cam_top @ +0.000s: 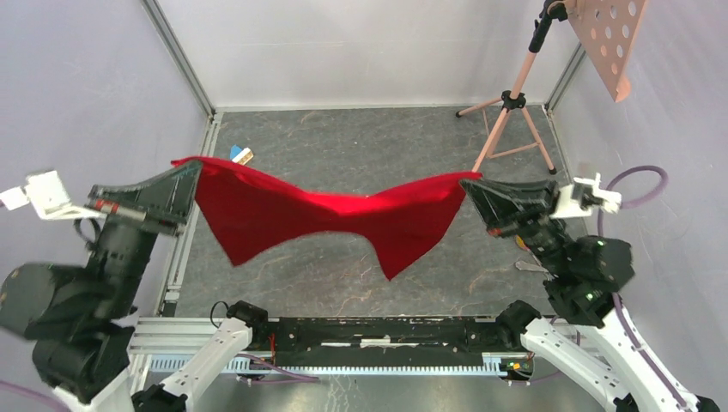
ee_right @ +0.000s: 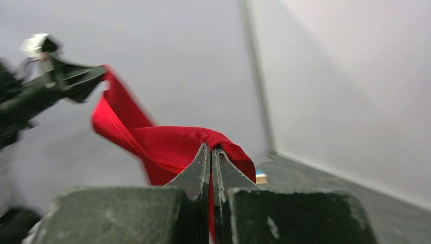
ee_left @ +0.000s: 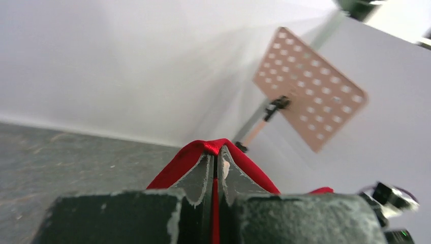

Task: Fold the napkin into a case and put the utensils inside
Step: Flatten the napkin at the center of the board.

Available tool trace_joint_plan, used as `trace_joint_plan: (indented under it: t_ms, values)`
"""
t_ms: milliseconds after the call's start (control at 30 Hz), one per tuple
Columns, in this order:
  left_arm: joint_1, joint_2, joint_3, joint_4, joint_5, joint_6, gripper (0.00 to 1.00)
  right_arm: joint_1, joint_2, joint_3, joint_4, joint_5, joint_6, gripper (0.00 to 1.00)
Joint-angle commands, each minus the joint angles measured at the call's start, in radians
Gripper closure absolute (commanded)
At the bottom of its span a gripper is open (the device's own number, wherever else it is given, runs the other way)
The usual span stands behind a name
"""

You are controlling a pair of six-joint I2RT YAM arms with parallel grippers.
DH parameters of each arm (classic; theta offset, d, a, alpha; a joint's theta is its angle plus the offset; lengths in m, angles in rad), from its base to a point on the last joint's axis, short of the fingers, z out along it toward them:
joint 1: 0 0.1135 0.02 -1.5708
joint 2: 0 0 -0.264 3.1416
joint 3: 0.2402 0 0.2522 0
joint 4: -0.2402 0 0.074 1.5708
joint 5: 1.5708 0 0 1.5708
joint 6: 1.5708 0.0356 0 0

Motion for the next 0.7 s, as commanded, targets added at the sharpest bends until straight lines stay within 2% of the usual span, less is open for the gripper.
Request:
trace_joint_plan:
  t_ms: [0,100,167,267,433,567,667]
  values:
    - [0.004,0.222,-0.043,-0.051,-0.298,0.026,0.98,-0.002,0.139,-0.004,-0.143,0.471,-0.046,0.99]
    - [0.004,0.394,-0.047,-0.092,-0.444,0.031,0.98,-0.003,0.270,0.003,-0.194,0.718,-0.062,1.00]
    - [0.018,0.506,-0.066,-0.063,-0.486,0.043,0.98,-0.009,0.363,-0.006,-0.164,0.802,-0.080,1.00]
    - [0.080,0.670,-0.091,0.018,-0.419,0.051,0.98,-0.035,0.500,-0.055,-0.043,0.827,-0.110,1.00]
    - [0.200,0.963,-0.113,0.152,-0.199,-0.007,0.98,-0.142,0.743,-0.046,0.059,0.791,-0.101,1.00]
    - [0.244,1.179,-0.079,0.275,-0.045,0.030,0.98,-0.191,0.940,0.044,0.119,0.757,-0.158,1.00]
    - [0.266,1.279,-0.046,0.315,0.020,0.033,0.98,-0.206,1.060,0.126,0.129,0.712,-0.208,1.00]
